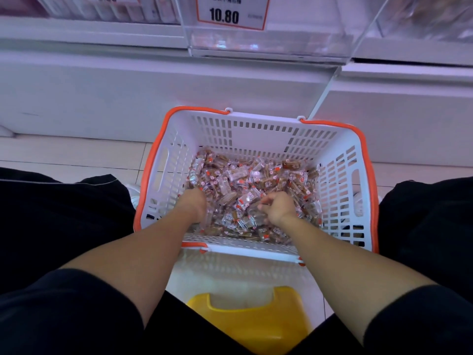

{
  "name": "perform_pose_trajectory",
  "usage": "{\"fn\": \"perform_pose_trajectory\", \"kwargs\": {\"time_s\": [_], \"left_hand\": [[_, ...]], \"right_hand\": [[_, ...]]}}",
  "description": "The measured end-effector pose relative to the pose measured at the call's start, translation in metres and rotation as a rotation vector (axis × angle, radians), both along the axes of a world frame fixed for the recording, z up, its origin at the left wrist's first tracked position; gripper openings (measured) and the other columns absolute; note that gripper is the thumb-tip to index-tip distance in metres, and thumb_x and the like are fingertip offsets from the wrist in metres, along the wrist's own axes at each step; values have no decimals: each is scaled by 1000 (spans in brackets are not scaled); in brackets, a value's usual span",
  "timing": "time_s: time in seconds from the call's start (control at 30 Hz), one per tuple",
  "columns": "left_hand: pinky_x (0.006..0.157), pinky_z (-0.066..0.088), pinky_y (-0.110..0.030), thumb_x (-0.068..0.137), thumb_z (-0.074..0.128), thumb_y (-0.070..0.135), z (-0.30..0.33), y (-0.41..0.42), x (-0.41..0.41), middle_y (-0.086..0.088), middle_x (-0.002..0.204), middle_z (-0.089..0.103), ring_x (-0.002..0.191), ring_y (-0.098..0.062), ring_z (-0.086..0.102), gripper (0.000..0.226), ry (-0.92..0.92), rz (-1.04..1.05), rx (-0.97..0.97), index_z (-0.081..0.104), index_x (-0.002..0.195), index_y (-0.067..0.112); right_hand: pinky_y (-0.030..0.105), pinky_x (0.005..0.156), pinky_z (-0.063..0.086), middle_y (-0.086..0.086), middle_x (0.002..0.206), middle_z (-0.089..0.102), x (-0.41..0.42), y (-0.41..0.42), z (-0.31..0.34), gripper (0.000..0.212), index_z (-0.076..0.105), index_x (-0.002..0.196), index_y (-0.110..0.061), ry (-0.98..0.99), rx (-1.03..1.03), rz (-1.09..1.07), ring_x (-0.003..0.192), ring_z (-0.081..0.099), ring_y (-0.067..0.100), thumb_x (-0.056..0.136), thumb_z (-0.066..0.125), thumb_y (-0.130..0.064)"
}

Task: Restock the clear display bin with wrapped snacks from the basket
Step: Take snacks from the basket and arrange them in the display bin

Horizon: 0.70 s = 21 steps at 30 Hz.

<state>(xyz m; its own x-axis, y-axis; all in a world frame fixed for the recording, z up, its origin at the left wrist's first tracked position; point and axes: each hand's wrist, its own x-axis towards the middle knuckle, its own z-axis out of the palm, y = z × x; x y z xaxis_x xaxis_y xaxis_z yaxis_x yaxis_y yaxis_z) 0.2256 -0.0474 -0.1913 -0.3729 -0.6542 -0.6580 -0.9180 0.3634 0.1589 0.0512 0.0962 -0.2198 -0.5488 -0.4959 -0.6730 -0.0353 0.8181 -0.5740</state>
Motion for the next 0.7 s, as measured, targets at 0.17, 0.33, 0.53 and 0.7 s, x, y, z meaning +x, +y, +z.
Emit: {"fn": "perform_pose_trajectory", "kwargs": {"time_s": [0.17,0.33,0.53,0.7], "left_hand": [[85,50,-40,102,48,19,6,-8,-7,-25,123,62,110,-39,61,34,221,229,69,59,126,-1],[67,60,-30,103,47,15,16,-3,-14,-15,120,63,93,-24,69,37,608,816,473,46,139,5],[45,49,-20,101,52,15,24,-5,-26,-11,84,68,56,-14,60,23,787,928,542,62,112,-3],[55,55,-21,100,53,6,35,-8,-42,-14,95,70,73,-17,64,18,1001,1051,544,61,111,-5]], "right_hand": [[34,65,62,11,92,72,-4,-9,11,23,68,105,0,-215,-71,-261,74,74,24,88,74,-14],[19,48,52,11,96,73,-11,-31,39,22,66,107,-5,-480,-286,-426,60,69,12,86,73,-6],[18,49,50,8,93,75,-15,-36,63,22,68,107,-8,-547,-373,-336,60,67,9,85,74,-10],[22,61,59,9,87,76,-5,-39,75,20,65,108,2,-786,-510,-434,72,74,13,88,66,2]]}}
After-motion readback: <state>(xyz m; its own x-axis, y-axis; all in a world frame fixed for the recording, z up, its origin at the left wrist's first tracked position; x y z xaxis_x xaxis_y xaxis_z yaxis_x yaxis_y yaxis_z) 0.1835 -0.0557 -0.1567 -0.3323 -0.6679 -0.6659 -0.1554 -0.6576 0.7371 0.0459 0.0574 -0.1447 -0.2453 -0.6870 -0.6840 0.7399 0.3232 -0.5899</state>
